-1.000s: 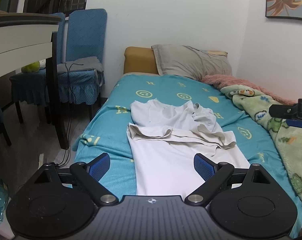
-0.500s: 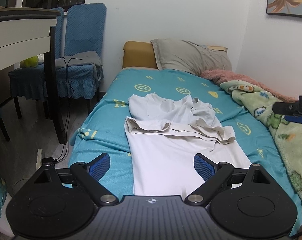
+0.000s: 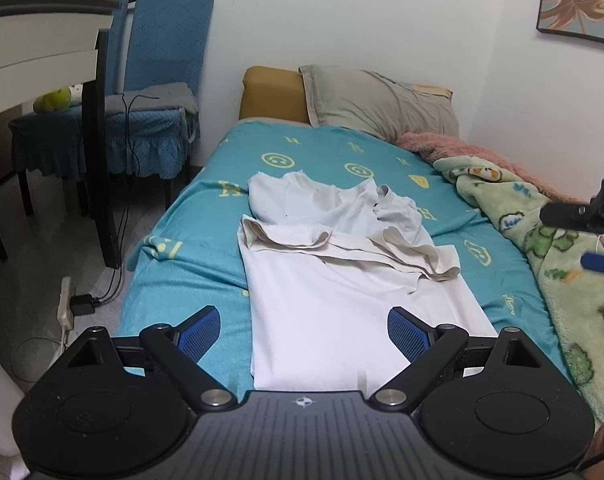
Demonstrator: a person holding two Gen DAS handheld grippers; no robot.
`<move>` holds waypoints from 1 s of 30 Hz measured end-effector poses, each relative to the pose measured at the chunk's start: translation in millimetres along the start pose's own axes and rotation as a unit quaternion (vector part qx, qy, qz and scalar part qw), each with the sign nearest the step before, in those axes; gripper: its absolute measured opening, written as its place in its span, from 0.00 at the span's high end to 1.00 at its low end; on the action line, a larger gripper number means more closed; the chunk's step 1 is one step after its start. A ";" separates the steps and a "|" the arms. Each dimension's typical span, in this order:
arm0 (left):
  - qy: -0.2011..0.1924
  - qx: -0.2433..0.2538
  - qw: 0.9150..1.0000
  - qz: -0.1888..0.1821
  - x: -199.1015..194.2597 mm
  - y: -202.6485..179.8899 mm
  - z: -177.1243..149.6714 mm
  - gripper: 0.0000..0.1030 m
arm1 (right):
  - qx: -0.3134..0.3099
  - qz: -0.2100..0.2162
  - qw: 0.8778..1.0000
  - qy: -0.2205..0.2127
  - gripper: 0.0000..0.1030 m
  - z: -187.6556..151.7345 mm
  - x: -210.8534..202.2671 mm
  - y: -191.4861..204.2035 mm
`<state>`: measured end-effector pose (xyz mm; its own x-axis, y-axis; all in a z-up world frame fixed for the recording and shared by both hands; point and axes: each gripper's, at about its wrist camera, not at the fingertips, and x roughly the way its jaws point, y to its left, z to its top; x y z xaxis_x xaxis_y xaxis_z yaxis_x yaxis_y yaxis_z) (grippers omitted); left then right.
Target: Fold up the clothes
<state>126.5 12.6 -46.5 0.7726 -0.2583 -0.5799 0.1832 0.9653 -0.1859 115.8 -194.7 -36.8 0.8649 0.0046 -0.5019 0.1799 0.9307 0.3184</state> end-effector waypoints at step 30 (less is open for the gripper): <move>0.216 -0.358 0.864 -0.280 109.5 18.2 -46.8 0.10 | 0.438 0.008 0.883 0.170 0.91 -67.7 91.6 -102.2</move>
<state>186.0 0.1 -150.5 0.3569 -0.8166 -0.4537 -0.0885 0.4540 -0.8866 144.9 -264.6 -169.7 0.7071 0.2634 -0.6563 0.5903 0.2912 0.7529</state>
